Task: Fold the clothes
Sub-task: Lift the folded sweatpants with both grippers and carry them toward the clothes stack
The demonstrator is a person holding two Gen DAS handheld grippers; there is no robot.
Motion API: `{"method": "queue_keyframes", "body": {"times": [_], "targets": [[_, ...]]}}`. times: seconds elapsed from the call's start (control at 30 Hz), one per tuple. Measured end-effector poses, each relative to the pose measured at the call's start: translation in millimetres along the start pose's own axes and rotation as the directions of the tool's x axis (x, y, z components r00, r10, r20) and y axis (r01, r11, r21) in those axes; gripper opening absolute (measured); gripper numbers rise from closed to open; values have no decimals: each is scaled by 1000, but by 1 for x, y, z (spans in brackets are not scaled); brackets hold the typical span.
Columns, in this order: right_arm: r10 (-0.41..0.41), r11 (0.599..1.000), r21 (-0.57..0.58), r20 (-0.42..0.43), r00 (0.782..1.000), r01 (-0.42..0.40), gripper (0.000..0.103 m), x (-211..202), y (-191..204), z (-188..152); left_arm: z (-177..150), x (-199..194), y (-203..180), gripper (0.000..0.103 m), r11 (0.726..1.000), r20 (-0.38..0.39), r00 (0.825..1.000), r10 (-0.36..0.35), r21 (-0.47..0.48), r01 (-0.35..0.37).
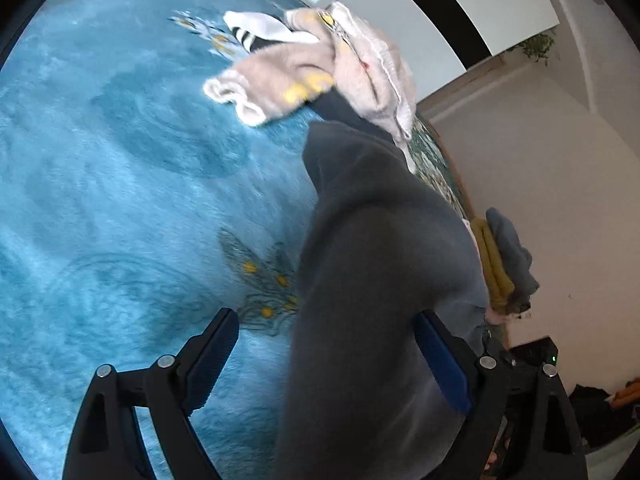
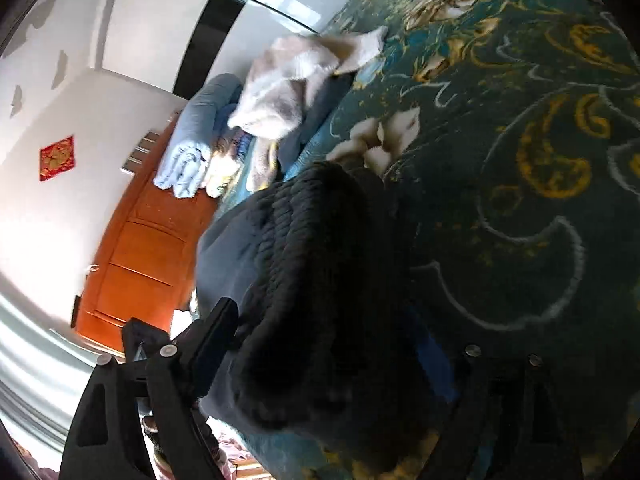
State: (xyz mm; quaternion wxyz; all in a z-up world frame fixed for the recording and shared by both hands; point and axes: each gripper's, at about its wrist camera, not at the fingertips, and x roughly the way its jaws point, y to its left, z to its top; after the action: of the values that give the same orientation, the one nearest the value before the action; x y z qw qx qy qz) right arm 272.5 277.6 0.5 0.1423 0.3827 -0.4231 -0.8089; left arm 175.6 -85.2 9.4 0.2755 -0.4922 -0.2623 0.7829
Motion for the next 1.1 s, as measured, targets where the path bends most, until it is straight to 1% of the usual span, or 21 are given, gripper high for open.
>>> {"method": "queue_keyframes", "body": {"times": [0.07, 0.23, 0.27, 0.3, 0.33, 0.37, 0.4, 0.47, 0.6, 0.67, 0.7, 0.77, 0.87, 0.93, 1.0, 1.03, 1.1], "targets": [[-18, 1000, -13, -12, 1000, 18, 88, 10, 4, 6, -1, 9, -6, 91, 1000, -11, 1000, 5, 16, -5], [-36, 999, -3, -15, 999, 36, 87, 19, 7, 12, -3, 15, -15, 90, 999, -23, 1000, -19, 31, 20], [-27, 1000, 0, -12, 1000, 27, 82, 17, 8, 11, -3, 14, -18, 89, 999, -24, 999, -23, 41, 24], [-17, 1000, 3, -9, 1000, 17, 73, 15, 9, 10, -4, 13, -22, 82, 998, -24, 999, -24, 53, 25], [-7, 1000, 6, -6, 1000, 7, 69, 13, 11, 10, -5, 12, -26, 77, 997, -23, 999, -26, 65, 27], [-2, 1000, -2, 3, 1000, 2, 63, 8, 12, 11, -5, 11, -29, 75, 997, -22, 999, -23, 77, 25], [2, 1000, -11, 12, 1000, -2, 59, 2, 13, 12, -5, 10, -31, 70, 996, -19, 1000, -15, 86, 17], [11, 999, -31, 30, 999, -10, 55, -10, 16, 15, -7, 7, -39, 68, 995, -11, 1000, -2, 101, 3], [30, 997, -69, 65, 997, -25, 54, -33, 21, 21, -9, 3, -61, 64, 990, -16, 1000, -14, 137, 17], [40, 996, -89, 82, 996, -32, 54, -44, 24, 23, -8, 5, -85, 64, 982, -22, 999, -30, 185, 34], [40, 994, -104, 99, 994, -30, 54, -55, 25, 28, -7, 8, -97, 64, 978, -25, 999, -40, 206, 44], [38, 990, -142, 147, 988, -17, 54, -85, 25, 42, -2, 19, -133, 64, 962, -44, 996, -75, 258, 83], [29, 981, -194, 220, 975, 15, 54, -137, 23, 71, 8, 45, -193, 64, 932, -78, 989, -124, 333, 143], [11, 974, -219, 262, 965, 49, 54, -175, 23, 102, 16, 61, -236, 64, 905, -90, 982, -164, 382, 186], [-9, 967, -242, 297, 955, 84, 54, -211, 24, 134, 26, 80, -289, 64, 870, -98, 969, -226, 428, 246], [-22, 962, -251, 312, 950, 104, 54, -228, 25, 150, 32, 89, -312, 64, 854, -107, 961, -257, 440, 277], [-55, 954, -258, 348, 936, 152, 54, -268, 26, 194, 44, 108, -358, 64, 820, -125, 940, -318, 462, 338]]}}
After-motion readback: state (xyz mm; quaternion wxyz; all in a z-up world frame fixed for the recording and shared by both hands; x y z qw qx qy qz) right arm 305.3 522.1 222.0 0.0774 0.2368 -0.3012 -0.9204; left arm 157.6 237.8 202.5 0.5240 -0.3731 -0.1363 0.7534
